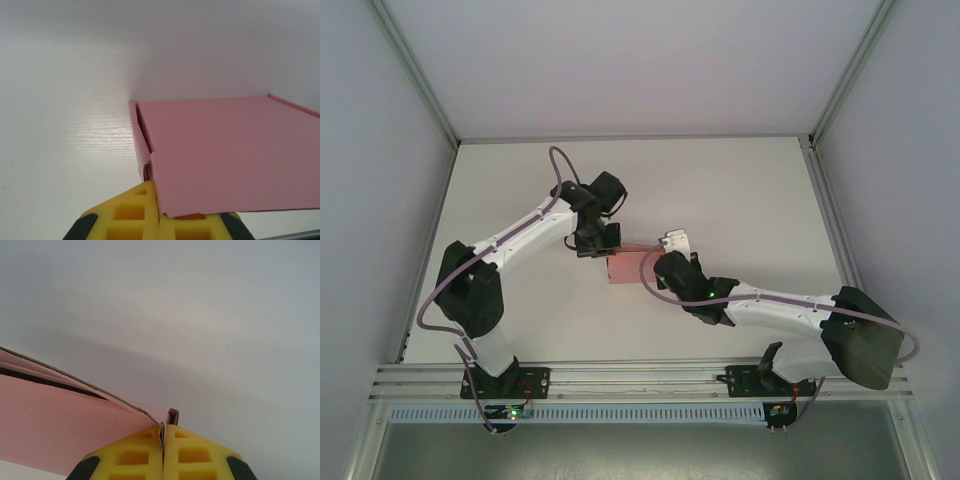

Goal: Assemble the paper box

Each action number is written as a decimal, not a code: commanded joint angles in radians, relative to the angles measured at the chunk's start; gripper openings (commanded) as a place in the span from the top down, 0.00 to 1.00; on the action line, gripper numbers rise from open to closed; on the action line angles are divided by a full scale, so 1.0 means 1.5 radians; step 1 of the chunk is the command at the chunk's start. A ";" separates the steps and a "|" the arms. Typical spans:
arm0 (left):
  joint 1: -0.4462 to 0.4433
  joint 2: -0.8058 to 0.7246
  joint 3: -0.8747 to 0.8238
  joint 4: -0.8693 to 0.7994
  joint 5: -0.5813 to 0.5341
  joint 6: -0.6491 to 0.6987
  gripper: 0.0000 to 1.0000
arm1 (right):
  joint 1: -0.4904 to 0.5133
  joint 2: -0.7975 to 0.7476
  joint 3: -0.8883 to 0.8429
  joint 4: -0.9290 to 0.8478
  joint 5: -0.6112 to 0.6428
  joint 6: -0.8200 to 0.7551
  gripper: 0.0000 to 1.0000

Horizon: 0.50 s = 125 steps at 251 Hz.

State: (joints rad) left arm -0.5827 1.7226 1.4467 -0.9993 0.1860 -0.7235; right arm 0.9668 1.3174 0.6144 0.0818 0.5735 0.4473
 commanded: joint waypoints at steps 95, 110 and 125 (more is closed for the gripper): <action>-0.035 -0.043 -0.151 0.133 -0.081 0.080 1.00 | 0.012 0.036 -0.019 -0.044 -0.057 0.006 1.00; -0.040 -0.046 -0.189 0.189 -0.059 0.052 1.00 | 0.011 0.039 -0.021 -0.032 -0.057 0.012 1.00; -0.050 -0.046 -0.212 0.217 -0.049 0.040 1.00 | 0.013 0.040 -0.027 -0.017 -0.051 0.014 1.00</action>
State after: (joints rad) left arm -0.6281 1.6047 1.2449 -0.7708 0.0433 -0.6170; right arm 0.9665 1.3399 0.6159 0.1196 0.5678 0.4480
